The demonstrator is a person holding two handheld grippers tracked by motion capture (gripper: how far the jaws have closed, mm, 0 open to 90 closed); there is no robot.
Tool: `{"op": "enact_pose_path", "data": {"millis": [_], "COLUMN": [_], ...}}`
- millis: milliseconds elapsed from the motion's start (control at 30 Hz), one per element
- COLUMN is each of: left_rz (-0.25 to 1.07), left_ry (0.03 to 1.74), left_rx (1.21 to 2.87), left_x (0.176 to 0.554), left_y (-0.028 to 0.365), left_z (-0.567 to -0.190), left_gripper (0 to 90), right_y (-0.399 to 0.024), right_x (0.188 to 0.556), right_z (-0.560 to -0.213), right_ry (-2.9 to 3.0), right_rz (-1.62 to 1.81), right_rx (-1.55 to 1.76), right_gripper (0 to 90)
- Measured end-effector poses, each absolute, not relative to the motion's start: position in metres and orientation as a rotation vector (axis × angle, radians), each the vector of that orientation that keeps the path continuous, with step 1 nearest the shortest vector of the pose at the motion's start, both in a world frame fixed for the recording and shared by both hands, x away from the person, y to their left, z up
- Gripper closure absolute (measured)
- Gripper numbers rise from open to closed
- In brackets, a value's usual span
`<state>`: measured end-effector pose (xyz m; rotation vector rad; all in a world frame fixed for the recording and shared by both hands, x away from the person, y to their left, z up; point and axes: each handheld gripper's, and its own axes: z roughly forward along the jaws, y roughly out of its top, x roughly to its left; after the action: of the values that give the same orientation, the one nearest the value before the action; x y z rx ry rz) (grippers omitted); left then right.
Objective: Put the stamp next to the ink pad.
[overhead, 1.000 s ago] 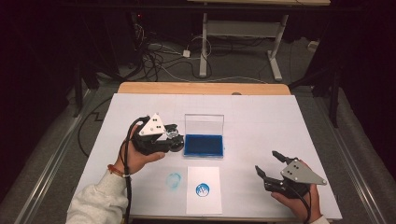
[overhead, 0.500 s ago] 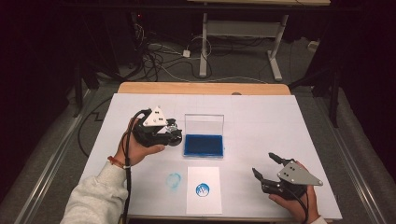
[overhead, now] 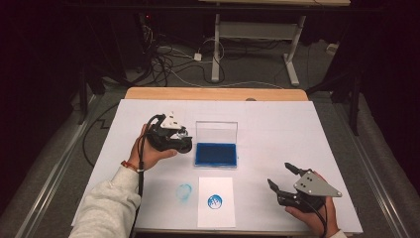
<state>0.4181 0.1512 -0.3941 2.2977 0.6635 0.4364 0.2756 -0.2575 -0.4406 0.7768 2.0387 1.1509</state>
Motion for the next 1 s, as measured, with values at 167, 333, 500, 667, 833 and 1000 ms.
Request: {"op": "enact_pose_path", "data": {"millis": [167,333,500,667,833,1000], "left_rz": [0.422,0.416,0.433,0.442,0.462,0.459], "left_ry": [0.694,0.703,0.707,0.716,0.731,0.747], "left_rx": [2.316,2.333,2.345,2.362,2.364,2.368], "left_x": [0.426,0.428,0.428,0.429,0.430,0.431], "left_y": [0.151,0.148,0.145,0.144,0.144,0.143], "left_z": [-0.408,-0.419,-0.425,-0.430,-0.434,-0.438], "left_gripper": [54.4,54.5,54.4,54.4,54.4,54.4], "right_y": [-0.257,-0.258,-0.256,-0.255,-0.256,-0.255], "right_x": [0.276,0.275,0.275,0.275,0.275,0.275], "right_z": [-0.442,-0.442,-0.442,-0.443,-0.443,-0.444], "right_ry": [2.047,2.048,2.050,2.063,2.054,2.062], "right_rz": [1.144,1.143,1.130,1.127,1.129,1.127], "right_rx": [0.772,0.776,0.773,0.762,0.770,0.765], "right_gripper": [26.8,26.8,27.1,27.3,27.3,27.3]}}
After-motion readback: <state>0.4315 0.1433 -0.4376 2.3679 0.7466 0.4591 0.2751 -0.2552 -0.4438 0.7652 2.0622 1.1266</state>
